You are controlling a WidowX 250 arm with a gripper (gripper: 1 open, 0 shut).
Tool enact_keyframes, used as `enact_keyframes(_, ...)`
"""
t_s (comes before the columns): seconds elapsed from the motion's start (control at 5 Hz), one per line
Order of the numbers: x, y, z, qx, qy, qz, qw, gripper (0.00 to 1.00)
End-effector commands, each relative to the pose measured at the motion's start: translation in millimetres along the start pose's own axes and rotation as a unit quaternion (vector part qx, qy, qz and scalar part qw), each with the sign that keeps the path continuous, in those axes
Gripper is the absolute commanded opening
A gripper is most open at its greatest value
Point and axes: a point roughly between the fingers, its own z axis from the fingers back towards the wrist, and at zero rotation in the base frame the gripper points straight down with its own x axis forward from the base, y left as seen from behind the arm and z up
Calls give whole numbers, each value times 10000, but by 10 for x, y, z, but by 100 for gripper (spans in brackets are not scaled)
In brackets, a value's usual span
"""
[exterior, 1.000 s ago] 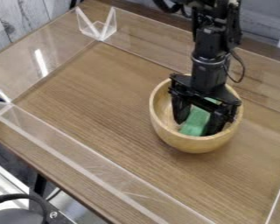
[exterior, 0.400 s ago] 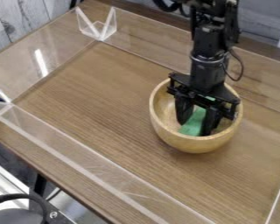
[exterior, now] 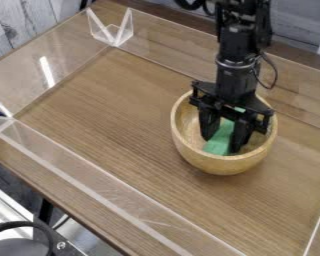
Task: Remove the green block from inside the brown bowl and put it on the table
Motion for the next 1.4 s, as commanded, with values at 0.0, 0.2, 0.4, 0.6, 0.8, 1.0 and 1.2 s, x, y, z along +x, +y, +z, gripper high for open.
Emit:
enact_keyframes(0.0, 106, 34, 331, -18, -526, -7, 9986, 0)
enact_keyframes(0.2, 94, 49, 380, -27, -552, 3, 9985, 0)
enact_keyframes(0.4, 80, 66, 434, -36, -578, 14, 9983, 0)
enact_keyframes(0.6, 52, 85, 607, -41, -731, 27, 9973, 0)
enact_keyframes(0.8, -22, 186, 782, -45, -890, 124, 9959, 0)
enact_keyframes(1.0, -98, 495, 883, -9, -936, 415, 9947, 0)
enact_keyframes(1.2, -202, 865, 871, 56, -909, 670, 9936, 0)
